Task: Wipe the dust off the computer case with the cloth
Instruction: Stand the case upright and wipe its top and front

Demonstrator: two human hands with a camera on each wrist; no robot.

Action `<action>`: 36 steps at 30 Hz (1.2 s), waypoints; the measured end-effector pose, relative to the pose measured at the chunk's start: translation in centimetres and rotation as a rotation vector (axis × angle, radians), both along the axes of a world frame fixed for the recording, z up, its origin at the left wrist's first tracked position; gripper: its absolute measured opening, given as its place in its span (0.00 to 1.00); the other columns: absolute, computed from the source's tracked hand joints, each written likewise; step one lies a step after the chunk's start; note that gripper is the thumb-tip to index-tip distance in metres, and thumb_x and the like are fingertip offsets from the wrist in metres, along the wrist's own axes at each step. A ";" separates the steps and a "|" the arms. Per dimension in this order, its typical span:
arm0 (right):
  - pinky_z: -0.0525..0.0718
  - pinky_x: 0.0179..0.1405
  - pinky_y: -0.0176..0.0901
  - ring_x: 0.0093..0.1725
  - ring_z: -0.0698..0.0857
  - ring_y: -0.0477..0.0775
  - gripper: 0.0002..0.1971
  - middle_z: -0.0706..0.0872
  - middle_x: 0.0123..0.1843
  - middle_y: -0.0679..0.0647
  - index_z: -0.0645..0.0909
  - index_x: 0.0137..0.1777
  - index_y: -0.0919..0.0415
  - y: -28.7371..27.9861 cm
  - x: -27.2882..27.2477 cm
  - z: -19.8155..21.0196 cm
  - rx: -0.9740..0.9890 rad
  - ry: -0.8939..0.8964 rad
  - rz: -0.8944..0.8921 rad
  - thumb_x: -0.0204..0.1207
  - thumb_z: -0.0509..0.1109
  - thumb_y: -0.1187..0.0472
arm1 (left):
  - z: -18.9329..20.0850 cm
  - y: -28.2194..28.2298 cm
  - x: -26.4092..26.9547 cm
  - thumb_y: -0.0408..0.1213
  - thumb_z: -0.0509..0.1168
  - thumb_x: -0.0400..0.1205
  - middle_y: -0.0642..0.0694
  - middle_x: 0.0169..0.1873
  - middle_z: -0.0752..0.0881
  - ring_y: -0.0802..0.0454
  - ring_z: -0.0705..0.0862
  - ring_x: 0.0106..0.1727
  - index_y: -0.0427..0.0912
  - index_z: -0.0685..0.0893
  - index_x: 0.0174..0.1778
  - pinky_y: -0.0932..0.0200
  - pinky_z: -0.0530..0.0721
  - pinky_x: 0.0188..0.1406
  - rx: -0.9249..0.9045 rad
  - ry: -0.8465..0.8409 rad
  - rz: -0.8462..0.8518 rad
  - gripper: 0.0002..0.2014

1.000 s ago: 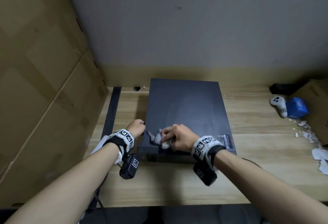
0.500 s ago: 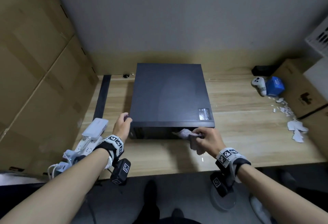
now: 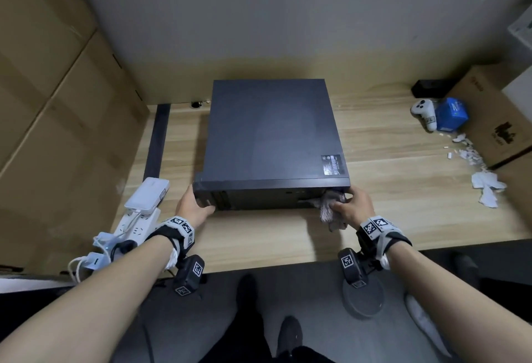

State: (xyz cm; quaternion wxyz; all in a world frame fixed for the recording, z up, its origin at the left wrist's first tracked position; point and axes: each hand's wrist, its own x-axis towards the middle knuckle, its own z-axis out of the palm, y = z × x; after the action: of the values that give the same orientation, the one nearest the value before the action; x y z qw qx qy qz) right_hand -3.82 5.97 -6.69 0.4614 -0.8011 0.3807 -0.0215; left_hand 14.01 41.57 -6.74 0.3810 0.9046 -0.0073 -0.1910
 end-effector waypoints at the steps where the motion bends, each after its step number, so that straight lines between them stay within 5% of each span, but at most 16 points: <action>1: 0.88 0.46 0.48 0.43 0.89 0.58 0.19 0.91 0.49 0.57 0.85 0.56 0.58 -0.1 0.2 -0.7 -0.016 0.002 -0.018 0.66 0.80 0.70 | -0.6 0.0 0.1 0.31 0.78 0.67 0.45 0.53 0.87 0.43 0.84 0.57 0.43 0.78 0.62 0.52 0.80 0.58 0.014 0.016 0.005 0.28; 5: 0.88 0.56 0.57 0.49 0.90 0.59 0.21 0.91 0.52 0.57 0.86 0.59 0.62 -0.5 0.5 -2.7 -0.003 0.034 -0.016 0.64 0.80 0.70 | -2.9 0.0 0.9 0.36 0.79 0.70 0.41 0.54 0.87 0.41 0.84 0.57 0.40 0.80 0.64 0.53 0.81 0.58 0.091 0.030 -0.038 0.27; 8: 0.88 0.57 0.54 0.51 0.89 0.59 0.21 0.91 0.52 0.58 0.87 0.58 0.64 -0.5 1.0 -3.2 -0.001 0.071 -0.008 0.63 0.81 0.71 | -4.0 0.1 1.8 0.40 0.82 0.66 0.41 0.50 0.89 0.43 0.87 0.53 0.40 0.85 0.58 0.52 0.84 0.56 0.072 0.078 -0.043 0.25; 12: 0.90 0.45 0.51 0.45 0.91 0.58 0.13 0.92 0.42 0.57 0.90 0.45 0.63 -0.9 1.5 -3.3 -0.010 0.094 -0.043 0.59 0.80 0.67 | -5.1 0.5 3.3 0.55 0.82 0.55 0.46 0.43 0.90 0.46 0.89 0.46 0.42 0.87 0.47 0.53 0.87 0.50 0.109 0.056 -0.054 0.30; 20: 0.89 0.42 0.51 0.40 0.88 0.55 0.05 0.92 0.37 0.57 0.89 0.36 0.61 -1.8 1.4 -1.2 0.015 0.066 -0.051 0.59 0.79 0.65 | -2.5 0.3 1.9 0.51 0.80 0.66 0.47 0.43 0.90 0.48 0.87 0.46 0.43 0.89 0.47 0.62 0.79 0.43 0.185 -0.075 -0.224 0.20; 25: 0.83 0.23 0.49 0.24 0.85 0.61 0.06 0.86 0.26 0.66 0.82 0.32 0.68 -2.9 0.9 4.1 0.017 0.096 0.029 0.67 0.74 0.74 | 3.1 0.2 0.4 0.54 0.79 0.66 0.49 0.34 0.85 0.47 0.84 0.37 0.48 0.81 0.37 0.60 0.77 0.35 0.242 -0.136 -0.290 0.17; 27: 0.84 0.25 0.51 0.23 0.86 0.61 0.08 0.88 0.29 0.70 0.82 0.32 0.67 -3.5 0.9 6.6 -0.018 0.115 0.061 0.69 0.77 0.73 | 5.7 0.5 0.2 0.58 0.78 0.65 0.49 0.32 0.86 0.45 0.86 0.36 0.44 0.81 0.36 0.55 0.82 0.36 0.264 -0.132 -0.297 0.22; 30: 0.81 0.28 0.44 0.25 0.83 0.54 0.10 0.88 0.27 0.59 0.84 0.30 0.63 -4.2 1.4 11.4 -0.078 0.097 0.095 0.68 0.80 0.70 | 10.5 0.6 0.2 0.62 0.76 0.65 0.43 0.34 0.88 0.43 0.86 0.37 0.38 0.84 0.40 0.49 0.86 0.38 0.291 -0.148 -0.314 0.27; 36: 0.81 0.32 0.39 0.32 0.88 0.53 0.03 0.89 0.30 0.54 0.89 0.38 0.63 -4.6 3.2 21.2 -0.144 0.094 0.194 0.69 0.80 0.68 | 18.1 0.8 1.8 0.50 0.78 0.71 0.50 0.25 0.81 0.51 0.78 0.28 0.42 0.76 0.28 0.57 0.71 0.27 0.145 -0.115 -0.323 0.21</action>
State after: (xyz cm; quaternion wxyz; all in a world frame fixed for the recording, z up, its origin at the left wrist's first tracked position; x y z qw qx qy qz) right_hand -0.60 1.38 14.50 0.3840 -0.8654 0.3202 0.0335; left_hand 15.83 42.36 11.38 0.2780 0.9262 -0.1607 -0.1975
